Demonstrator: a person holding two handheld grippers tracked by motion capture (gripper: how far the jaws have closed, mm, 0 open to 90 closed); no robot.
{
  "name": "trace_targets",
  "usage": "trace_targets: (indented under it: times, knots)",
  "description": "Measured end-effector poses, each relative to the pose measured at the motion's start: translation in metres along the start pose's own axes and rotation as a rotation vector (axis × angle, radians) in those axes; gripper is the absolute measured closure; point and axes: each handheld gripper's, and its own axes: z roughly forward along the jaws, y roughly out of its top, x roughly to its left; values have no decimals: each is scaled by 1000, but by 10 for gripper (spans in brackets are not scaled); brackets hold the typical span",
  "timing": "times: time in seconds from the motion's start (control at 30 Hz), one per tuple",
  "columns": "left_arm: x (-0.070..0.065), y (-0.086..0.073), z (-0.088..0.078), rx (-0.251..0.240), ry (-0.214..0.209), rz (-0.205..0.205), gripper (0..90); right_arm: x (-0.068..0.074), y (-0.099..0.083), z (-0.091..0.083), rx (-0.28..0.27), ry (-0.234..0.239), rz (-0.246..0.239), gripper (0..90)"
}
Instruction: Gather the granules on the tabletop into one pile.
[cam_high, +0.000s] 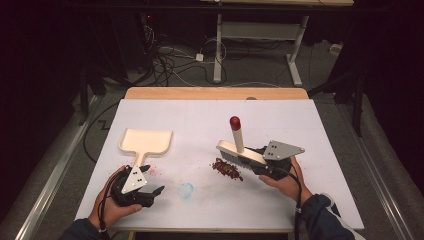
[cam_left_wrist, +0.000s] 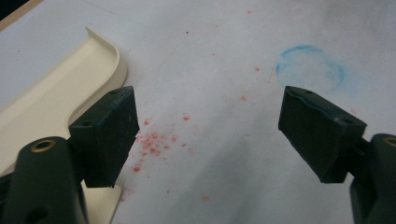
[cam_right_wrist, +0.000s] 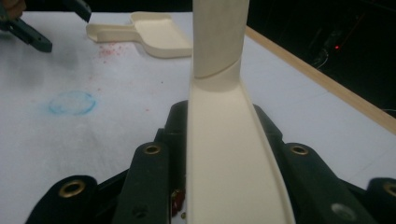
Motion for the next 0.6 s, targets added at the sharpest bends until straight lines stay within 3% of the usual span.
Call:
trace_targets:
  times: [0.13,0.3,0.47,0.6]
  knots:
    - [0,0,-1,-2,1,1,193,8,-1,-18,16,-70,24,675]
    - [-1,0,-2,-5,2,5,193,21,-17,-31,86,-152,51,675]
    - [-1,2,0,-8,1,10,193,38,-29,-31,103,-116,71,675]
    - [-1,4,1,-9,-3,16,193,49,-24,-25,113,-123,28,675]
